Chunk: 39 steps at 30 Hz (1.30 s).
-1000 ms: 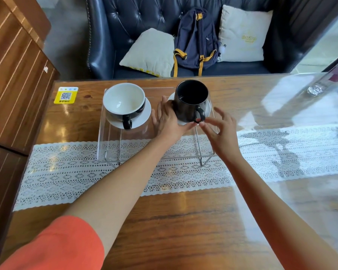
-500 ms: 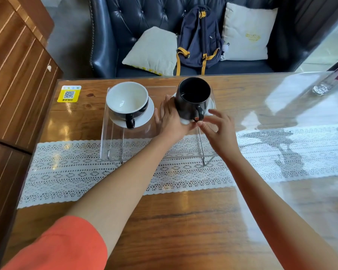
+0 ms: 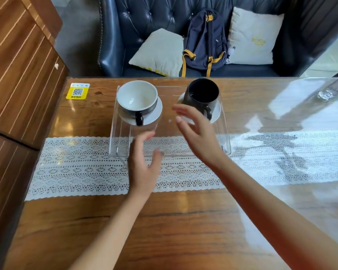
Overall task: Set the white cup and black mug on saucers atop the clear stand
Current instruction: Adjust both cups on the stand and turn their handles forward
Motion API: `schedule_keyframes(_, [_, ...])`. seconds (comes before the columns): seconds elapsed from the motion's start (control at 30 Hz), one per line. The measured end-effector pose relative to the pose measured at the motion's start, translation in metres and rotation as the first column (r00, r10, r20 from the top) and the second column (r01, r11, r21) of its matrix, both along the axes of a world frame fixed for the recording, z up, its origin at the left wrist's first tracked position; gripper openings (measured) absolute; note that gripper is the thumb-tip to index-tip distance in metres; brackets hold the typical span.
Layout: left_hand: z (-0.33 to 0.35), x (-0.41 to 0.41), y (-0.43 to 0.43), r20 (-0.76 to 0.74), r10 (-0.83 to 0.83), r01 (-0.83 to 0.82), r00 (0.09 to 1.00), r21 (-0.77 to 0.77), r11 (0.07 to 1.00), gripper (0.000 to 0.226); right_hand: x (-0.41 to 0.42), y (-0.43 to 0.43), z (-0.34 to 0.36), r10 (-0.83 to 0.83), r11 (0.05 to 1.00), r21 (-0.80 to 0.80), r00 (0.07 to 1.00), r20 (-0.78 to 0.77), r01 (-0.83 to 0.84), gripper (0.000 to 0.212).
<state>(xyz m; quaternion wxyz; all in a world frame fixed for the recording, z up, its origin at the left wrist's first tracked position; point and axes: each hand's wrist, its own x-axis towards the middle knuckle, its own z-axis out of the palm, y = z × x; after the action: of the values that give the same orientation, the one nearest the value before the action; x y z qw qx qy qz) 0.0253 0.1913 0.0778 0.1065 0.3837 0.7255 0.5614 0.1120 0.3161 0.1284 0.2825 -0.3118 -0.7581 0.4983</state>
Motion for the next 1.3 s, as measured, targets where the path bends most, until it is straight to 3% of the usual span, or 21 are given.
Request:
schedule_keyframes(0.07, [0.001,-0.019,-0.005,0.069,0.102,-0.103,0.992,0.015,0.995,0.030,-0.025,-0.002,-0.009,0.047,0.995,-0.087,0.997,0.055,-0.042,0.040])
schedule_keyframes(0.2, [0.002,-0.058,-0.004,0.009,0.206,-0.206,0.979,-0.008,0.979,0.034,-0.060,0.008,-0.018,0.055,0.985,-0.169,0.993,0.100,-0.038,0.050])
schedule_keyframes(0.3, [-0.005,-0.088,0.006,-0.084,0.222,-0.234,0.971,-0.191,0.953,0.047,-0.077,0.020,-0.022,0.059,0.989,-0.144,0.987,0.150,-0.037,0.057])
schedule_keyframes(0.4, [-0.014,-0.113,0.023,-0.136,0.100,-0.152,0.986,-0.460,0.875,0.049,-0.087,0.029,-0.022,0.079,0.994,-0.090,0.977,0.198,-0.062,0.073])
schedule_keyframes(0.47, [-0.020,-0.120,0.032,-0.159,0.023,-0.109,0.987,-0.555,0.824,0.048,-0.090,0.032,-0.023,0.097,0.995,-0.042,0.974,0.206,-0.090,0.080])
schedule_keyframes(0.67, [-0.028,-0.121,0.033,-0.214,0.024,-0.126,0.977,-0.478,0.869,0.034,-0.104,0.036,-0.025,0.147,0.989,0.010,0.976,0.163,-0.151,0.088])
schedule_keyframes(0.9, [-0.026,-0.121,0.033,-0.223,0.013,-0.111,0.975,-0.435,0.894,0.035,-0.107,0.037,-0.027,0.137,0.990,0.004,0.972,0.189,-0.140,0.089])
schedule_keyframes(1.3, [-0.024,-0.119,0.035,-0.127,0.064,-0.114,0.990,-0.435,0.893,0.028,-0.109,0.030,-0.029,0.080,0.994,0.051,0.971,0.225,-0.094,0.088])
